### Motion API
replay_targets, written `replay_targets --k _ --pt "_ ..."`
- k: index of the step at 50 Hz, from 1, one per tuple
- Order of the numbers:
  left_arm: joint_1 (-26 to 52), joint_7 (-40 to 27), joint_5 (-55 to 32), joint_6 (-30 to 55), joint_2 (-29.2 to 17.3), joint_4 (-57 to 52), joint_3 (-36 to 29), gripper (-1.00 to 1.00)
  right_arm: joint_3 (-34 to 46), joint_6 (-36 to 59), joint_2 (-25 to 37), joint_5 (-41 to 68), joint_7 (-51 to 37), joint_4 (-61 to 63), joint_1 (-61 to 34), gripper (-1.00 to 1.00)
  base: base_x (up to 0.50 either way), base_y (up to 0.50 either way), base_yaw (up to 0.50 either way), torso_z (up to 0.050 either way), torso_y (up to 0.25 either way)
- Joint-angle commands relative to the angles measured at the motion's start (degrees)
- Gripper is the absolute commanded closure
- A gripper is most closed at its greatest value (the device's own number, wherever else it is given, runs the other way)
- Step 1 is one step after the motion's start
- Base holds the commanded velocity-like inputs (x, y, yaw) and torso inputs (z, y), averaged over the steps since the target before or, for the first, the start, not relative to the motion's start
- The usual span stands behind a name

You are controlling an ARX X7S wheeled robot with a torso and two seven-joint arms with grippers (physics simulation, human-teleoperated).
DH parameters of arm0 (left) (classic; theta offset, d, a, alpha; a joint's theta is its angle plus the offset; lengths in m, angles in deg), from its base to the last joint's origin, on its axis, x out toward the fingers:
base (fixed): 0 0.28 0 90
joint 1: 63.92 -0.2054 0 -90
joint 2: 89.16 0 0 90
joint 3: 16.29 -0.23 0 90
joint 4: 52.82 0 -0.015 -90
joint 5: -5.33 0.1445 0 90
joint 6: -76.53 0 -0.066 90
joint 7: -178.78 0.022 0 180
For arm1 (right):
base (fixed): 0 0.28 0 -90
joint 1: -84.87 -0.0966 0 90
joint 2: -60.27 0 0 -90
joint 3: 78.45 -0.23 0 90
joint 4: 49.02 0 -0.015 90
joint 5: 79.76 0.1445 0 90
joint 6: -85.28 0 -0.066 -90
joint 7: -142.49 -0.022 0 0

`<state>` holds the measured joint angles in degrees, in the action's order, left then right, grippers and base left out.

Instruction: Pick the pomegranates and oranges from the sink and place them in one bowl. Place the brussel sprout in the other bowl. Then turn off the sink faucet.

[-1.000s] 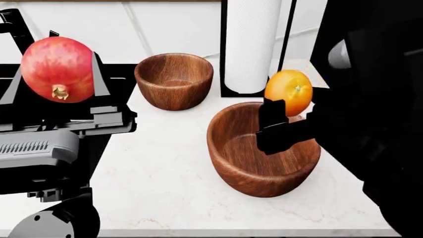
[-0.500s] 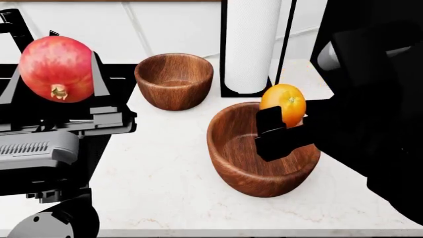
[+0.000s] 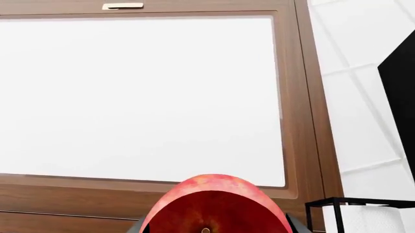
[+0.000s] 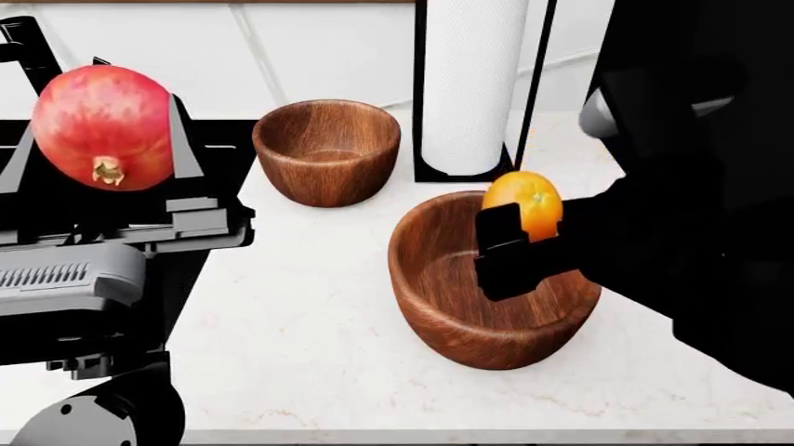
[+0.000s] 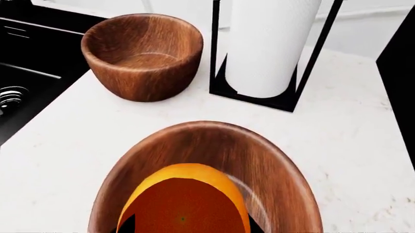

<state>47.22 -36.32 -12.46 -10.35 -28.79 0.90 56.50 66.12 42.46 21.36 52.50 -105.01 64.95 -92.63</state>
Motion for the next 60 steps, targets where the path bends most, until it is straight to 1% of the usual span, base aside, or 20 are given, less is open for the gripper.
replay_targets --k 1,50,60 --pt "0.23 -0.20 -0.83 -0.63 -0.11 -0.33 0.07 1.00 0.63 1.11 -0.34 -1.39 1.34 -1.46 0.76 1.00 0.00 0.00 0.00 0.000 0.000" --pt "0.20 -0.41 -0.82 -0.98 -0.44 -0.17 -0.01 1.00 3.78 4.41 -5.19 -8.95 9.09 -11.89 2.15 1.00 0.00 0.00 0.00 0.000 0.000" --pt "0.26 -0.48 -0.89 -1.12 -0.46 -0.03 0.08 1.00 4.70 4.73 -5.58 -8.79 8.99 -12.62 2.71 1.00 0.00 0.00 0.00 0.000 0.000"
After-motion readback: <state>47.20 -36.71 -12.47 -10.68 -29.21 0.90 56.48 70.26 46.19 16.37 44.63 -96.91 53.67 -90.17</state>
